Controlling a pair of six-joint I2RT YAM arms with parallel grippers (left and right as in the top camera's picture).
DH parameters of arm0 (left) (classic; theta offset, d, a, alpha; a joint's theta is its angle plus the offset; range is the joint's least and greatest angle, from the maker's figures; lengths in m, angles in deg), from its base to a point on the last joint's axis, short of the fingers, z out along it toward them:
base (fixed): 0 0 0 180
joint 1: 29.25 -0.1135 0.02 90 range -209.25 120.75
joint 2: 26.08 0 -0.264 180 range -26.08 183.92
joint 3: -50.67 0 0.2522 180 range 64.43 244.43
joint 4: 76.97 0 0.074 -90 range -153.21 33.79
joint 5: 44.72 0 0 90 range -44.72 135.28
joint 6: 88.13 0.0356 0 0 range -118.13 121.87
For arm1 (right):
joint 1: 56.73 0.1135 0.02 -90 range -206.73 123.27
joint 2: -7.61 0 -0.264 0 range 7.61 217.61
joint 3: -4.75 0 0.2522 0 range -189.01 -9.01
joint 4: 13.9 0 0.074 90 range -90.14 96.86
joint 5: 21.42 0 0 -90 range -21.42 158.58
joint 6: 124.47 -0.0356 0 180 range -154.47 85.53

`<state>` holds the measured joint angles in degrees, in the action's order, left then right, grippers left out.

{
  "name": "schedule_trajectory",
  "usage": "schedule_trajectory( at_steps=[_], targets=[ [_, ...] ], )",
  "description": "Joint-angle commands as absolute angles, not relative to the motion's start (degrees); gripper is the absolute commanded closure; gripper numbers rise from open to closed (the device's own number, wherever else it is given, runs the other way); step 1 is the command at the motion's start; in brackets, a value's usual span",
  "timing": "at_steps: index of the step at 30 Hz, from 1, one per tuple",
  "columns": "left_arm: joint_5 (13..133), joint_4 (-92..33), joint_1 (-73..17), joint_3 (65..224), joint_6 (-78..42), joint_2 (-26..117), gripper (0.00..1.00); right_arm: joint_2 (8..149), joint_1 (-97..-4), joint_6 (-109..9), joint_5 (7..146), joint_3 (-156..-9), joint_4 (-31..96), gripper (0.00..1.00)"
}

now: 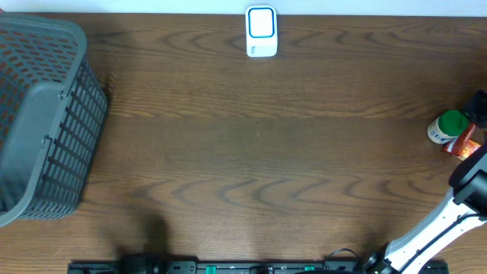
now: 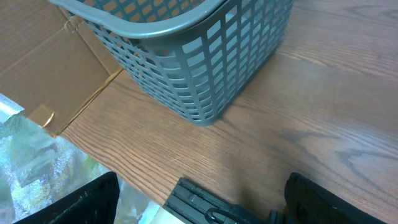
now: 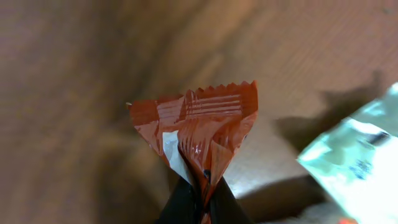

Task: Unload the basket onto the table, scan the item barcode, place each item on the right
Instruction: 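Carry the chocolate bar to the table's right edge, then open the right gripper to drop the bar beside the bottle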

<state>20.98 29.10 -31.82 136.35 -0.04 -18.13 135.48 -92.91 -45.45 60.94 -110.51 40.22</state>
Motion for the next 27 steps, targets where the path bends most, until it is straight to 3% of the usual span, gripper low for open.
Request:
schedule_trajectory(
  at_steps=[1,4,5,6,7,8,17,27],
  targets=[
    [20.68,33.56,-31.97,136.5,-0.39,-18.44,0.14,135.46,-91.41,-47.75,61.88,-110.44,39.71,0.99],
    [20.68,33.56,-31.97,136.5,-0.39,-18.44,0.14,135.46,-90.64,-47.73,61.77,-110.44,39.69,0.93],
    [20.65,33.54,-31.97,136.5,-0.37,-18.44,0.14,135.46,-90.42,-47.73,61.77,-110.44,39.73,0.79],
    [20.65,33.56,-31.97,136.5,-0.39,-18.44,0.14,135.46,-90.27,-47.71,61.77,-110.44,39.76,0.6],
    [20.68,33.54,-31.97,136.5,-0.37,-18.44,0.14,135.46,-90.16,-47.71,61.77,-110.44,39.91,0.24],
    [20.65,33.56,-31.97,136.5,-0.39,-18.44,0.14,135.46,-90.14,-47.71,61.77,-110.44,40.11,0.01],
    [20.65,33.56,-31.97,136.5,-0.37,-18.44,0.14,129.01,-90.4,-46.98,61.37,-110.64,43.14,0.01],
    [20.65,33.54,-31.97,136.5,-0.37,-18.44,0.14,98.45,-90.38,-47.42,64.48,-112.32,40.3,0.01]
  ],
)
